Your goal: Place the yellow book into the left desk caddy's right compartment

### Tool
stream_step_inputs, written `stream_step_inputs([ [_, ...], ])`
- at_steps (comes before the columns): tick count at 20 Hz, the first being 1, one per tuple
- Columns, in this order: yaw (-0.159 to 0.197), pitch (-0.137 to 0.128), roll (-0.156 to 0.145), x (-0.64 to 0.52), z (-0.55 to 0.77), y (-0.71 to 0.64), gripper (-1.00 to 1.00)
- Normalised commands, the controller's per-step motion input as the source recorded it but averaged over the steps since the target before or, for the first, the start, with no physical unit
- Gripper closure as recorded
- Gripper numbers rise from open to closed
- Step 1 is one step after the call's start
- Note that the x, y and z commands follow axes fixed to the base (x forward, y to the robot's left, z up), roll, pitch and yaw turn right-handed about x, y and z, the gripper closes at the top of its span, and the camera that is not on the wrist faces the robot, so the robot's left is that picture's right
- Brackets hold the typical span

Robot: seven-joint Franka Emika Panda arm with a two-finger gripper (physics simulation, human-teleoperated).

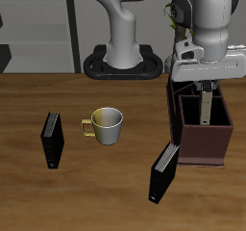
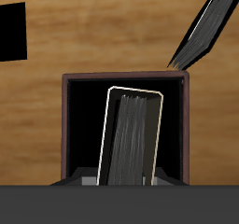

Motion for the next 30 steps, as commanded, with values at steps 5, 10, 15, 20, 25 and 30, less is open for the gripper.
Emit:
stream_step_inputs([
  [5, 0.019, 0.006, 0.013, 0.0, -0.28, 0.03, 1.0],
  [10, -0.014, 0.013, -0.021, 0.03, -0.28, -0.13, 1.0],
  [15, 0.011, 0.01, -0.001, 0.04, -0.31, -0.03, 1.0],
  [20, -0.01, 0.04, 0.004, 0.06, -0.32, 0.0, 1.0],
  [25, 0.014, 0.044, 0.001, 0.11, -0.36, 0.01, 1.0],
  [30, -0.001, 0.026, -0.003, 0.08, -0.16, -0.04, 1.0],
])
